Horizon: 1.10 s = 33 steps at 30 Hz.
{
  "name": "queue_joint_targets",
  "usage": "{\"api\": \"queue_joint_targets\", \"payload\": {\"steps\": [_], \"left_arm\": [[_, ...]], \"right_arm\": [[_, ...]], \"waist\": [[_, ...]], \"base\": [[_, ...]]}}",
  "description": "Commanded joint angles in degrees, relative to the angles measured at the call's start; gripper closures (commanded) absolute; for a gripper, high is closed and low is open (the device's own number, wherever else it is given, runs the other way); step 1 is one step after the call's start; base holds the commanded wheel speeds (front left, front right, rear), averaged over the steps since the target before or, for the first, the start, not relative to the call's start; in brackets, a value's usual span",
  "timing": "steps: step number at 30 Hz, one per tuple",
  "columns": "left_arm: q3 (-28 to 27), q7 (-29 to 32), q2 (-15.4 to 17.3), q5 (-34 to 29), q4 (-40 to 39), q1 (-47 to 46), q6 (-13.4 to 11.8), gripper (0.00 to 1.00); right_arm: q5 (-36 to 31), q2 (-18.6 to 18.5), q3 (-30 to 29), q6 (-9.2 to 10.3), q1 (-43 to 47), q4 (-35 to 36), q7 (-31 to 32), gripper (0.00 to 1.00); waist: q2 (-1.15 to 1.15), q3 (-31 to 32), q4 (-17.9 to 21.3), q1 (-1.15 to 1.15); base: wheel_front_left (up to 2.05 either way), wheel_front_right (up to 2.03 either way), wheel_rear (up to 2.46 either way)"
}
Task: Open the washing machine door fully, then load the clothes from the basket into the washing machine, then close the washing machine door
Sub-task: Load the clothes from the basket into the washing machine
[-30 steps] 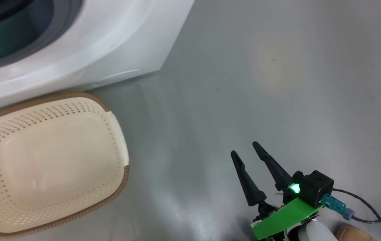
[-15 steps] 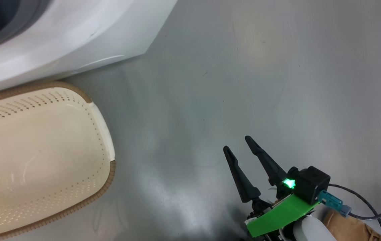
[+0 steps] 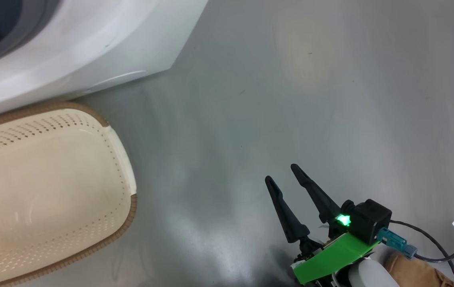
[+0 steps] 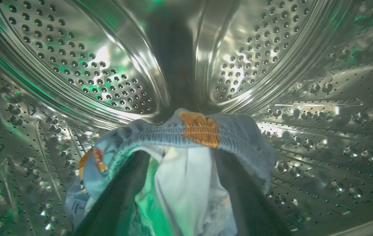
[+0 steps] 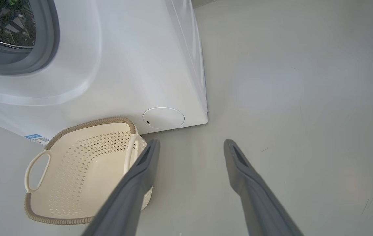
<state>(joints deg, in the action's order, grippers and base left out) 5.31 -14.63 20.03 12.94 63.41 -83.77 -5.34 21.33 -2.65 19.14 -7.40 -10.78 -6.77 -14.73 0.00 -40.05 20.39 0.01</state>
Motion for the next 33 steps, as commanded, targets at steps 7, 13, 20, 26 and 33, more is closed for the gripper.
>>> {"api": "queue_joint_targets", "payload": {"steps": [7,13,20,26,33], "left_arm": [[-1.60,-0.31,-1.95,2.31,2.74,0.30,-2.93,0.00],[-3.21,-0.35,-4.48,4.28,3.56,5.03,-3.72,0.00],[-5.41,-0.36,-7.44,6.30,2.57,13.42,-4.08,0.00],[-5.84,-0.36,-9.68,6.21,0.76,21.37,-3.56,0.00],[-5.49,-0.37,-12.53,5.53,-2.66,29.45,-1.27,0.00]], "right_arm": [[0.12,-0.23,0.01,-0.09,1.12,0.30,-0.27,0.00],[-0.34,-0.23,-0.84,-0.09,1.36,-0.76,-0.27,0.00],[0.11,-0.23,-1.78,-0.09,2.92,-1.62,-0.27,0.00],[0.04,-0.23,-2.99,-0.09,4.89,-2.40,-0.27,0.00],[-0.14,-0.49,-4.74,-0.09,6.61,-2.59,-0.27,0.00]], "waist": [[0.00,3.67,-2.71,-0.01],[0.00,9.13,-4.38,-0.01],[0.00,16.66,-6.49,-0.01],[0.00,22.88,-8.60,-0.01],[0.00,27.87,-11.06,-0.01]], "base": [[0.00,0.00,0.00],[0.00,0.00,0.00],[0.00,0.00,0.00],[0.00,0.00,0.00],[0.00,0.00,0.00]]}}
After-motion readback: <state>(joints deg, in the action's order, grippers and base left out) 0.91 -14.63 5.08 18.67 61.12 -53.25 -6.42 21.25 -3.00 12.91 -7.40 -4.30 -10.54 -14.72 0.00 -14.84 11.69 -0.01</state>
